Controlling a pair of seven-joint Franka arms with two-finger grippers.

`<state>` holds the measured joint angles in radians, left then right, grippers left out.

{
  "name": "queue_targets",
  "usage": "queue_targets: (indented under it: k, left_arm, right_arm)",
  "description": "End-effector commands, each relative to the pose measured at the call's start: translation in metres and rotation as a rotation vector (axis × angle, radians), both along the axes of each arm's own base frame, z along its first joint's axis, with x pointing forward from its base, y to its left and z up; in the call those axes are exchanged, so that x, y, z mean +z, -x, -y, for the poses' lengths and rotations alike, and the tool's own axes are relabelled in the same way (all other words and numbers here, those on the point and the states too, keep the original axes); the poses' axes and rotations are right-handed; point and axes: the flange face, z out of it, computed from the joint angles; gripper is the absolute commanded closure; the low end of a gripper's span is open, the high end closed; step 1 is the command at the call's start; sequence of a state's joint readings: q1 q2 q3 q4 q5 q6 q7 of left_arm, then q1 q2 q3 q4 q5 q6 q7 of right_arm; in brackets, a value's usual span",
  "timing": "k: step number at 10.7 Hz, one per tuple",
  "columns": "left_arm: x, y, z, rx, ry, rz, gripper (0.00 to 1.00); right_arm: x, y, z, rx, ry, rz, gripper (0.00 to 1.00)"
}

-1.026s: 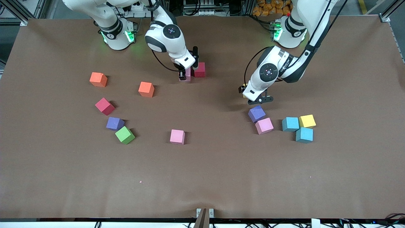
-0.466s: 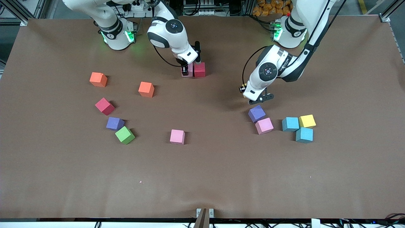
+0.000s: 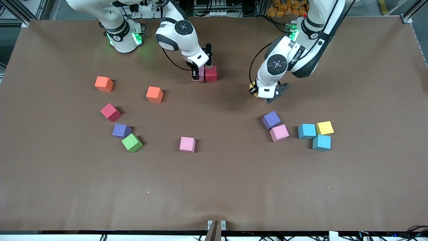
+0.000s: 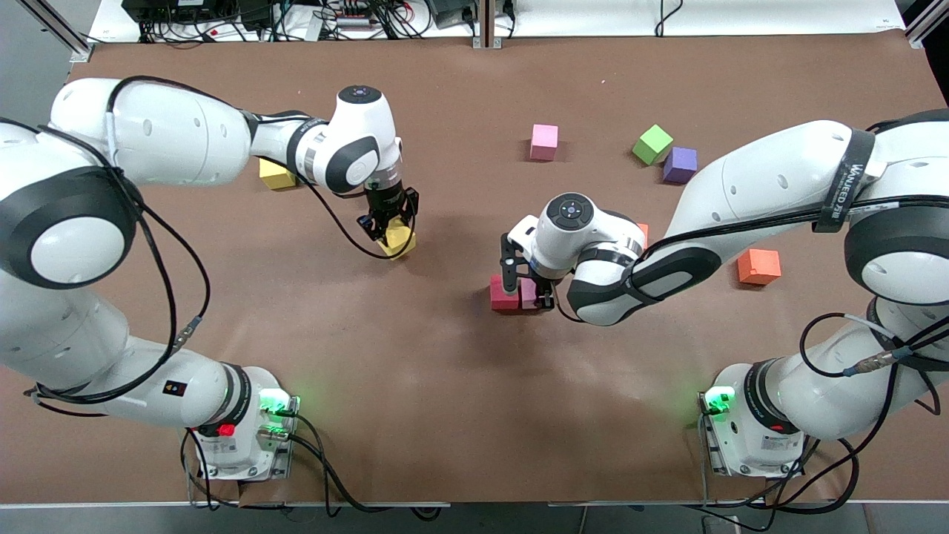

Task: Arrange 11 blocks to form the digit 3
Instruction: 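Grasp the yellow cube with the left gripper and lift it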

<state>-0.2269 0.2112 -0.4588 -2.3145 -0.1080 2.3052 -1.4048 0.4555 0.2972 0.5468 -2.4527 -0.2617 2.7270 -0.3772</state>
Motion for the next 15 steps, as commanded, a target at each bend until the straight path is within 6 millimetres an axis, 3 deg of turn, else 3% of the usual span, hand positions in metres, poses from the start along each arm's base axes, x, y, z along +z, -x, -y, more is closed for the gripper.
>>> queue_targets:
  k: [1, 7, 14, 15]
  left_arm:
    - [0.006, 0.014, 0.008, 0.176, -0.046, -0.012, 0.64]
    - [-0.007, 0.042, 0.015, 0.331, -0.086, -0.001, 0.64]
    - [-0.003, 0.061, 0.027, 0.489, -0.108, 0.023, 0.68]
    - [-0.004, 0.060, 0.027, 0.509, -0.113, 0.021, 0.69]
  right_arm:
    - [0.002, 0.006, 0.005, -0.013, -0.006, 0.005, 0.75]
    - [-0.002, 0.008, 0.004, -0.009, -0.011, -0.002, 0.75]
    - [-0.008, 0.010, 0.000, -0.001, -0.036, -0.011, 0.74]
    - [-0.007, 0.010, -0.001, -0.001, -0.037, -0.011, 0.68]
